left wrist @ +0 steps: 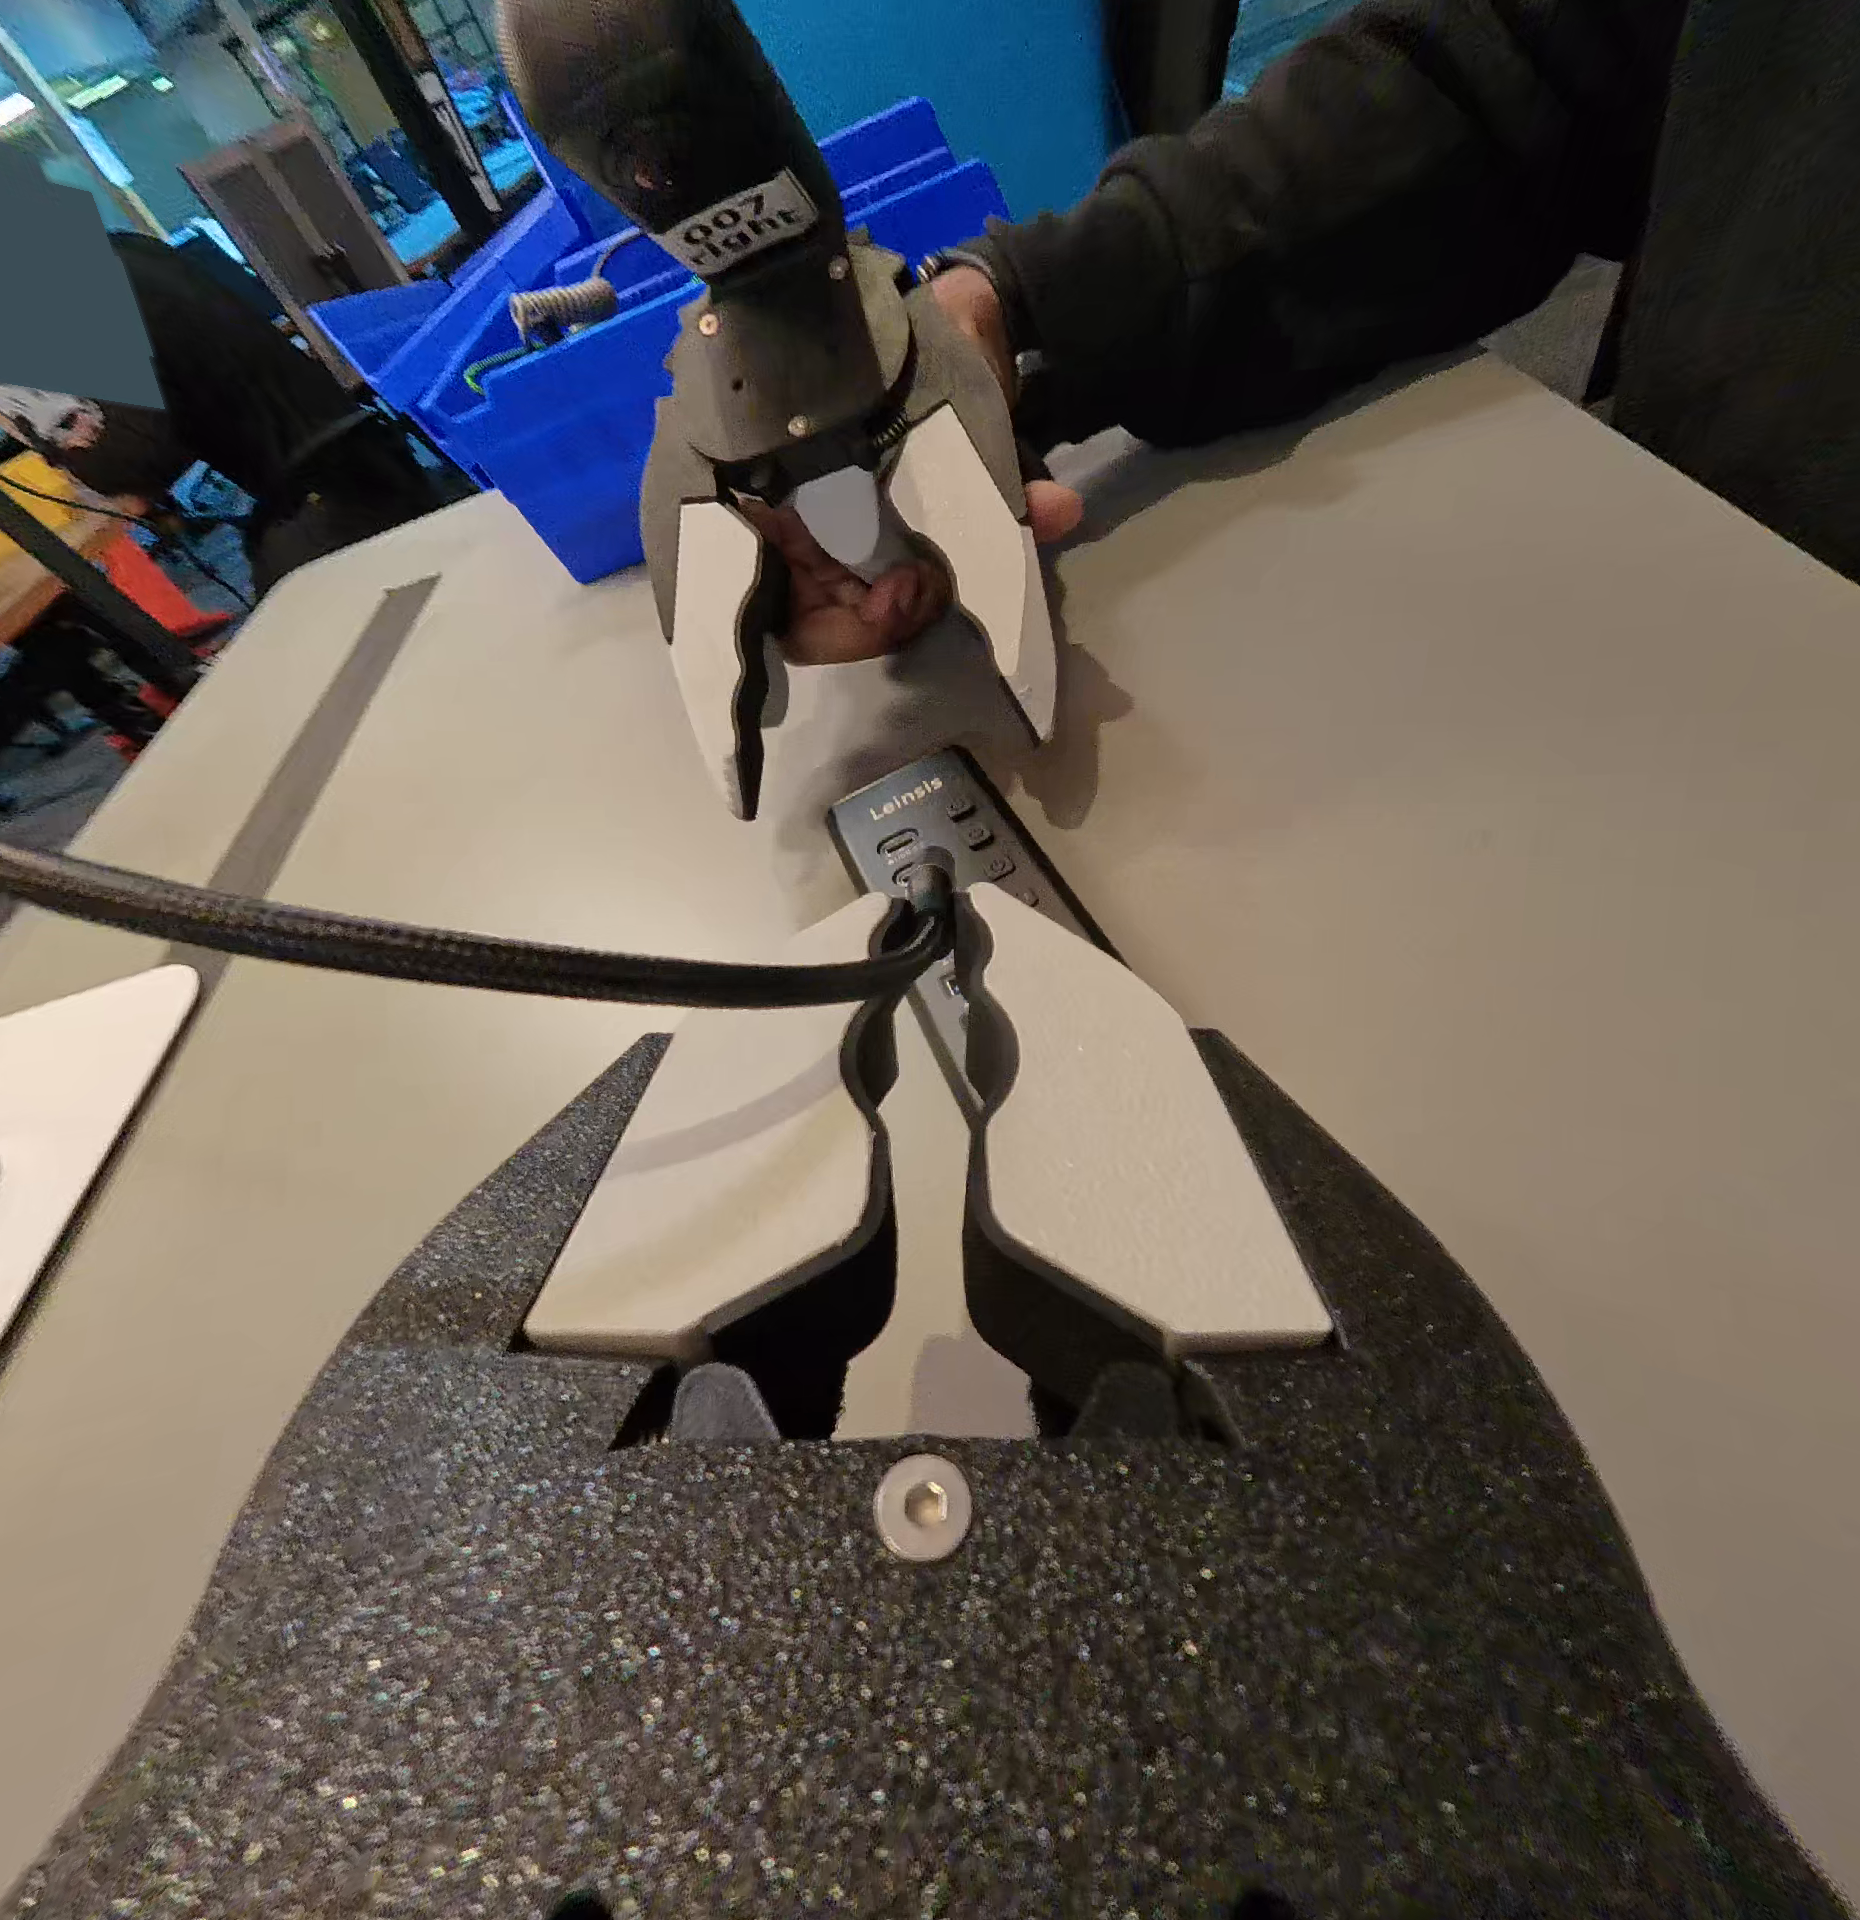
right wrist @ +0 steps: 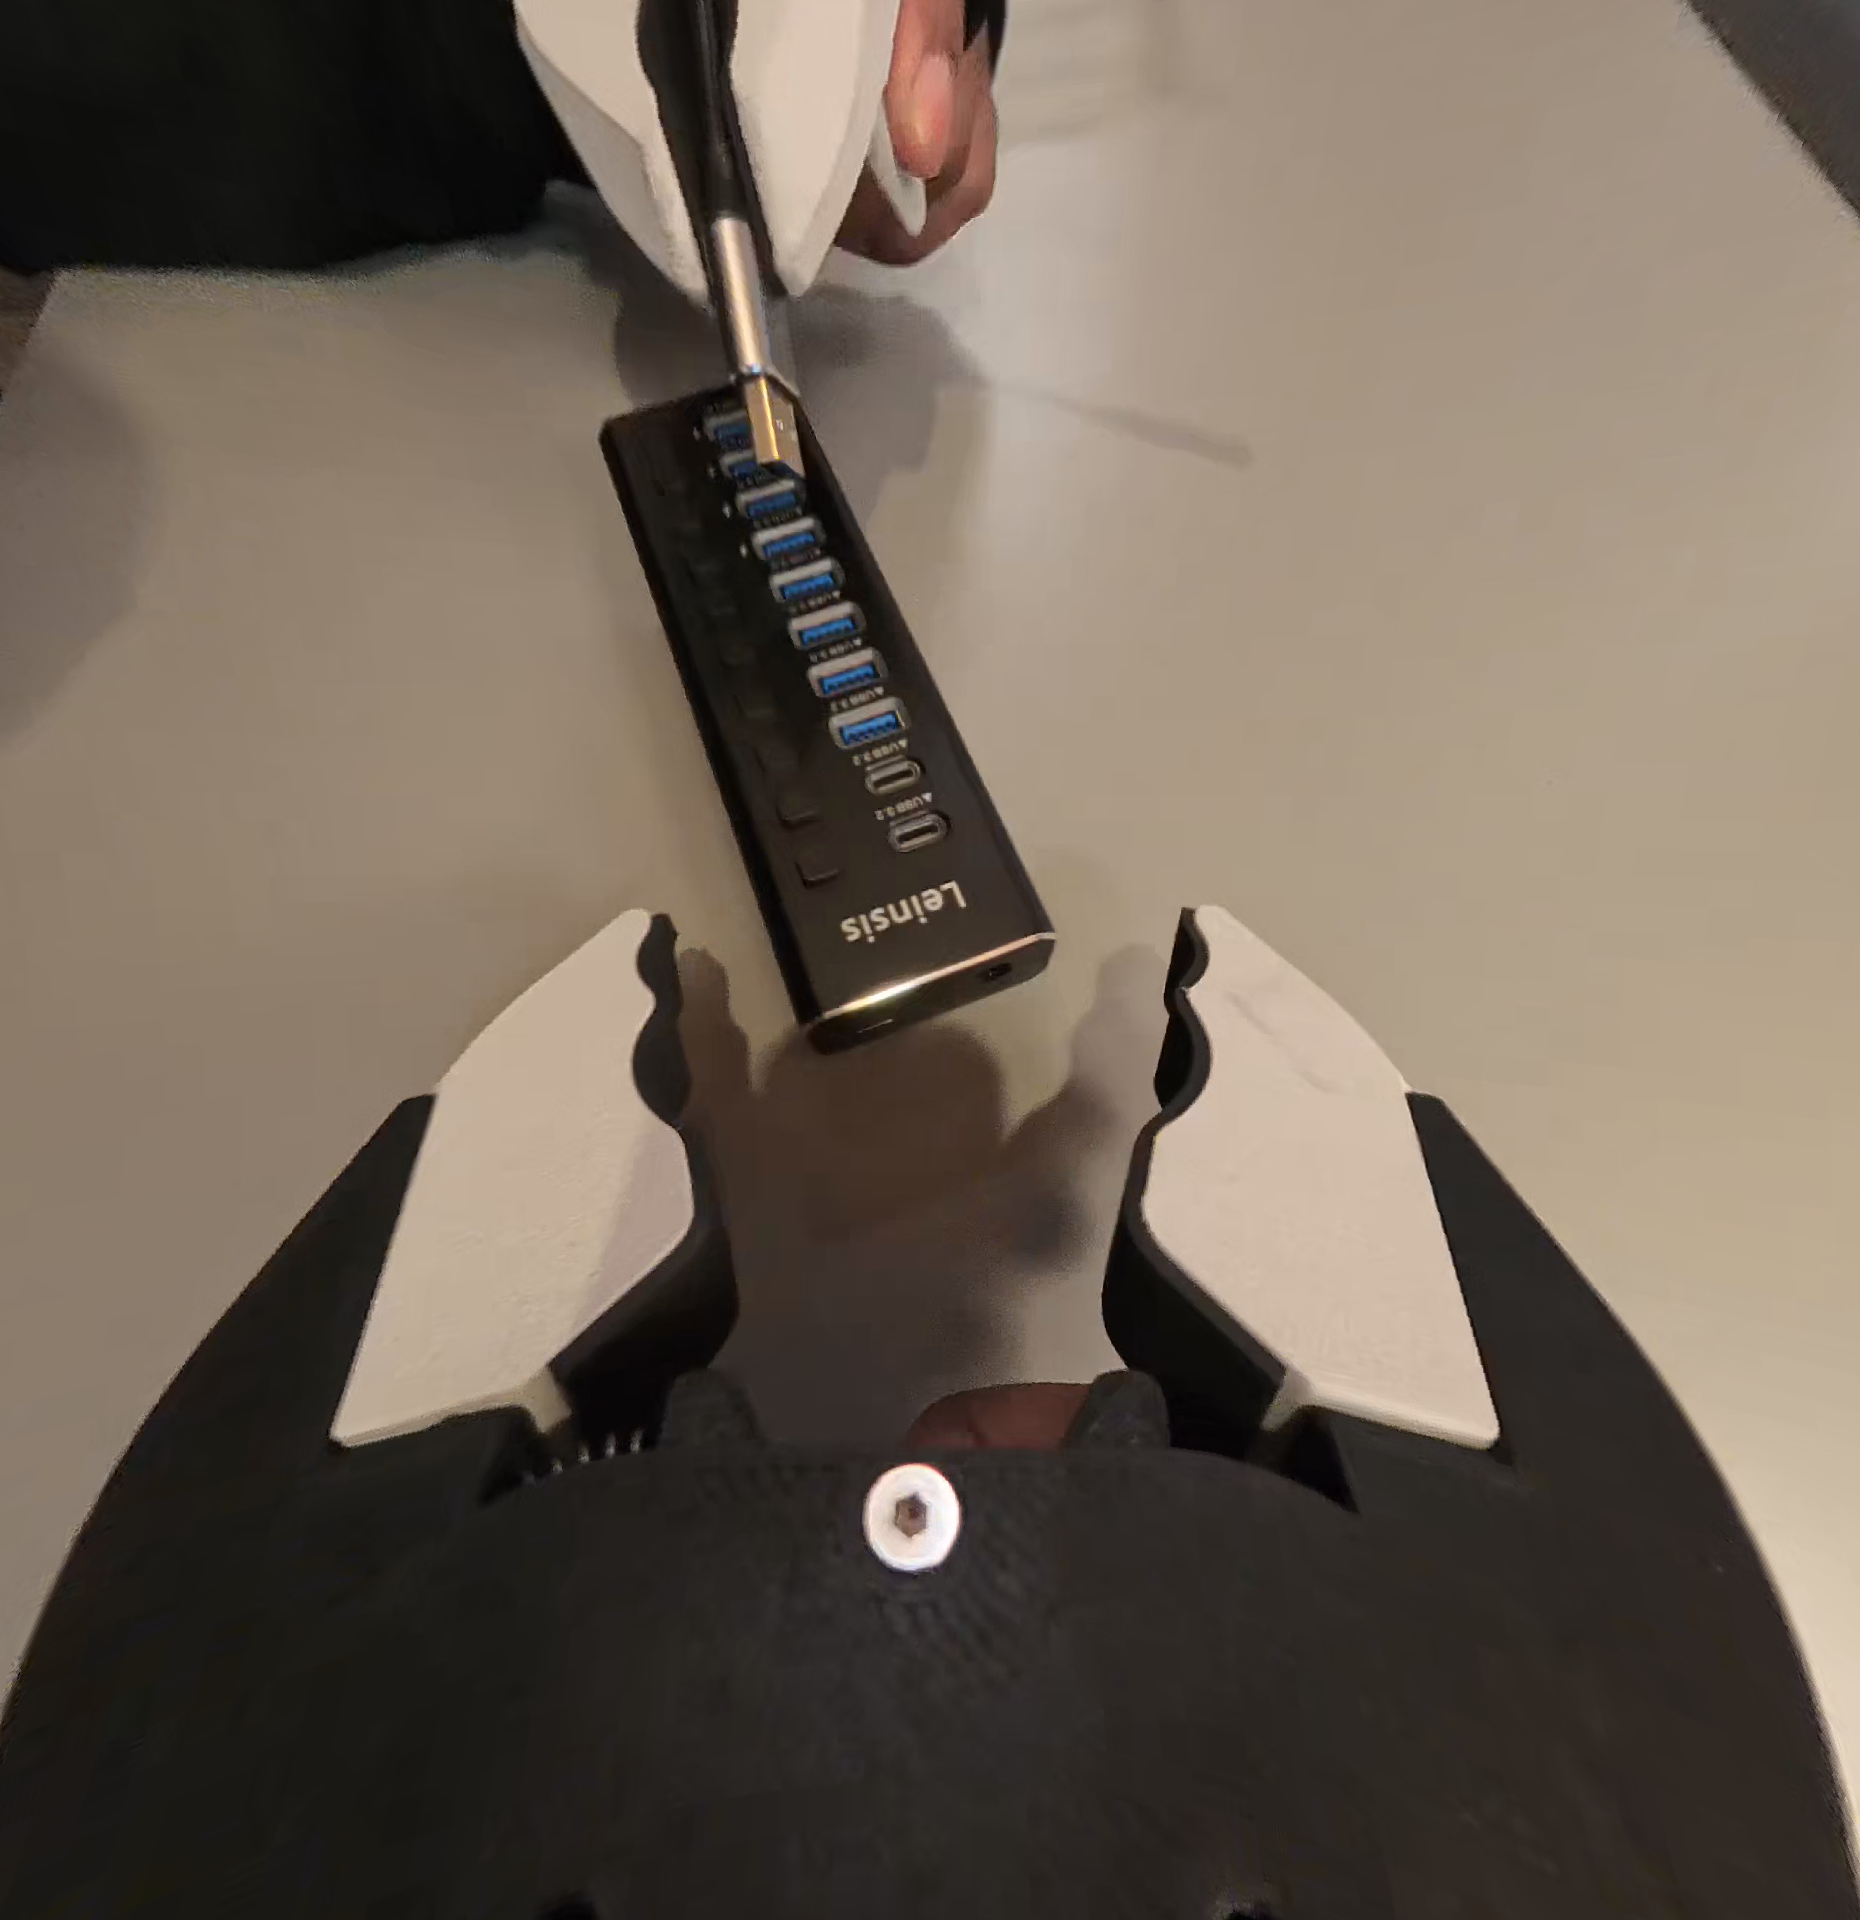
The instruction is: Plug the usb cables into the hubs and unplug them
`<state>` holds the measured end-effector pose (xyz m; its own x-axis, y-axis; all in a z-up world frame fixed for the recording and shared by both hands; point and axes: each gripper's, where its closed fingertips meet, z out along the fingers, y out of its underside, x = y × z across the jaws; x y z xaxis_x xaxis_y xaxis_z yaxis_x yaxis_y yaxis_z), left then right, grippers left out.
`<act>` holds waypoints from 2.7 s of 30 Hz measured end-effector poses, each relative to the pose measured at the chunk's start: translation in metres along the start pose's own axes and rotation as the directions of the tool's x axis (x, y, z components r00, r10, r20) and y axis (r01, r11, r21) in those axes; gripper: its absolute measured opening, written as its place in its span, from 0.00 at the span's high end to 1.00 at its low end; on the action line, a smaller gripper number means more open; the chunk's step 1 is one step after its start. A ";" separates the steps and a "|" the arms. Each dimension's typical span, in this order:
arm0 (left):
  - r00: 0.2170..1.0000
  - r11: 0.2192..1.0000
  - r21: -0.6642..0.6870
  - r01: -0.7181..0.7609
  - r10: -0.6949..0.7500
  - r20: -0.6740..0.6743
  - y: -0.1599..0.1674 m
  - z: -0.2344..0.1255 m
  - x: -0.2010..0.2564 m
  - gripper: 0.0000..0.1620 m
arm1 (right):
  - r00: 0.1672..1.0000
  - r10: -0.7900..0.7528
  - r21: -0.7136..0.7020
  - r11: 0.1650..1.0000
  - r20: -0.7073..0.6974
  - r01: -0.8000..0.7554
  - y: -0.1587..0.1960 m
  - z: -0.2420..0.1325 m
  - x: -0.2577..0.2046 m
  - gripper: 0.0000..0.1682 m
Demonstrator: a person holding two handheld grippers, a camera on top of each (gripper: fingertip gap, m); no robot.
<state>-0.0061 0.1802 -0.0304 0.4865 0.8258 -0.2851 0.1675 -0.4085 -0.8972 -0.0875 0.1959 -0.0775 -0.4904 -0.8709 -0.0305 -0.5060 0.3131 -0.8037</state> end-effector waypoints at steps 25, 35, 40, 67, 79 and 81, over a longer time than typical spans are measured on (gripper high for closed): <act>0.996 0.999 0.033 0.012 -0.015 0.089 -0.008 -0.011 -0.006 0.95 | 0.973 -0.219 -0.164 0.960 0.069 0.228 -0.059 -0.050 -0.021 0.65; 0.993 1.000 0.025 -0.007 0.005 0.114 -0.011 -0.023 -0.003 0.95 | 0.921 -0.359 -0.459 0.800 0.150 0.386 -0.096 -0.046 -0.038 0.65; 0.995 0.998 0.065 -0.002 -0.005 0.099 -0.017 -0.026 0.000 0.95 | 0.893 -0.414 -0.557 0.705 0.178 0.438 -0.109 -0.035 -0.044 0.65; 0.995 0.996 0.085 -0.012 0.003 0.103 -0.019 -0.039 -0.002 0.95 | 0.884 -0.430 -0.621 0.646 0.184 0.444 -0.123 -0.011 -0.057 0.63; 0.995 0.995 0.099 -0.004 -0.006 0.102 -0.020 -0.040 -0.003 0.95 | 0.891 -0.430 -0.569 0.699 0.149 0.433 -0.127 -0.014 -0.057 0.60; 0.995 0.995 0.100 -0.005 -0.005 0.103 -0.020 -0.040 -0.003 0.95 | 0.892 -0.429 -0.558 0.710 0.142 0.430 -0.128 -0.015 -0.057 0.60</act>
<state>0.0240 0.1706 0.0019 0.3950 0.8636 -0.3134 0.0784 -0.3716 -0.9251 -0.0050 0.2114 0.0364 -0.1199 -0.9650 0.2332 -0.9660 0.0592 -0.2517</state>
